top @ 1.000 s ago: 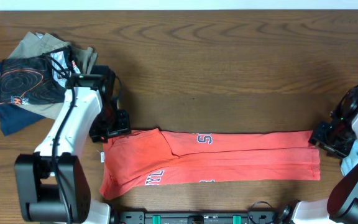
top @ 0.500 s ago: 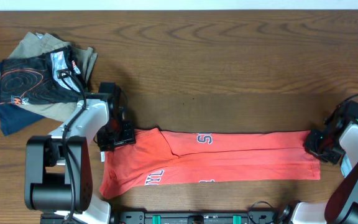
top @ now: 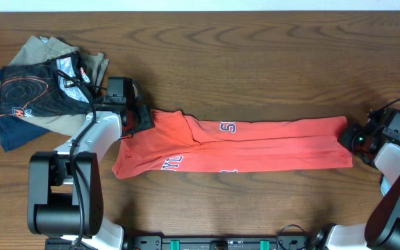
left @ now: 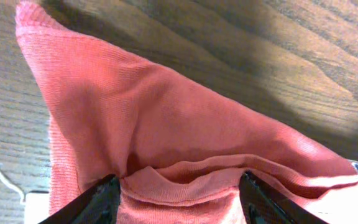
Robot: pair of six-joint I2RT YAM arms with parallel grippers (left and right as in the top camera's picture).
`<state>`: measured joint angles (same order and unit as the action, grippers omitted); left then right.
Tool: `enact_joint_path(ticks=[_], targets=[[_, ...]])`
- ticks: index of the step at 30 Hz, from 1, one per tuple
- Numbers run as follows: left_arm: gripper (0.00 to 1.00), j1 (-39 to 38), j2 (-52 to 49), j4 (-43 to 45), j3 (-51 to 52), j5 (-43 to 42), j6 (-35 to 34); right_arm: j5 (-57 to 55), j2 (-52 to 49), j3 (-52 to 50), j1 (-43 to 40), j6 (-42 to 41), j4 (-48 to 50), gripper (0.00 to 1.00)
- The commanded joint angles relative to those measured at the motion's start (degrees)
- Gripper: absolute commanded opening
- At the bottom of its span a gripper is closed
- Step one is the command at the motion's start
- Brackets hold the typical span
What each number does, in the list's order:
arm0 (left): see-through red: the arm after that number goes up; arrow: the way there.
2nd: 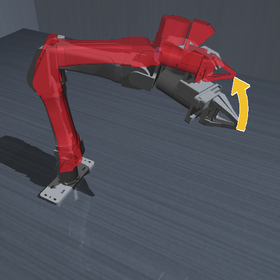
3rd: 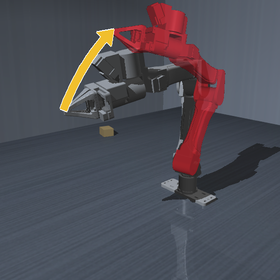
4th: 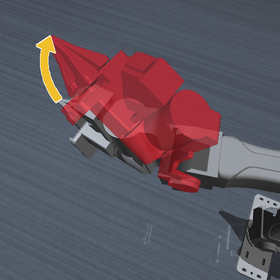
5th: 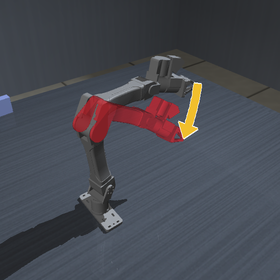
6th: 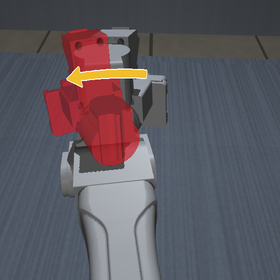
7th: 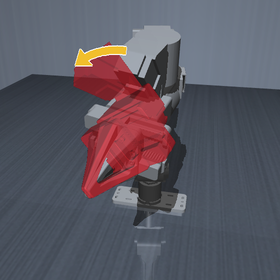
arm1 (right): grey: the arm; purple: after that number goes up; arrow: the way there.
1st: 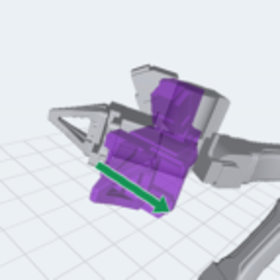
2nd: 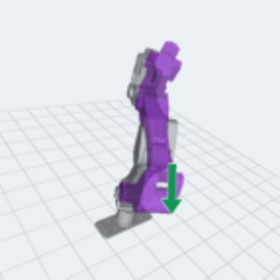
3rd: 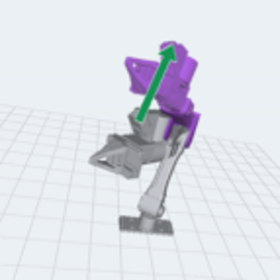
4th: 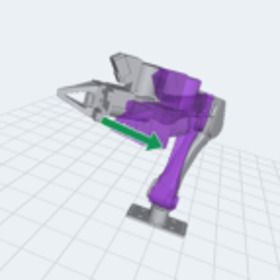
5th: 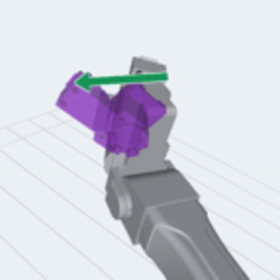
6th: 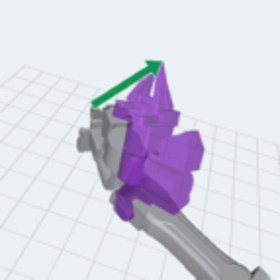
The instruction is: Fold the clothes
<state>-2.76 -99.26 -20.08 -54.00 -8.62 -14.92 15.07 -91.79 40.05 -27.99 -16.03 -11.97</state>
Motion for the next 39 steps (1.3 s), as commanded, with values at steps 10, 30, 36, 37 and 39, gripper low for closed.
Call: enact_joint_path(ticks=[10,30,36,37,39], targets=[[0.63,0.1,2.3,-12.1,-11.9,-4.0,2.6,2.7,0.2,6.1,-0.2,7.0,-7.5,0.31],[0.63,-12.9,-7.7,-3.6,-12.1,-4.6,2.6,-2.3,0.8,12.8,-0.1,13.3,-23.3,0.43],[0.36,-14.1,-8.9,-3.8,-12.1,-4.7,2.6,-3.3,0.8,12.8,-0.2,13.6,-24.7,0.43],[0.33,-14.1,-8.7,-3.8,-12.1,-4.7,2.6,-3.3,0.8,12.8,-0.2,13.6,-24.8,0.43],[0.29,-14.2,-8.5,-4.0,-12.2,-4.7,2.6,-3.8,0.8,12.8,-0.1,13.6,-25.0,0.43]])
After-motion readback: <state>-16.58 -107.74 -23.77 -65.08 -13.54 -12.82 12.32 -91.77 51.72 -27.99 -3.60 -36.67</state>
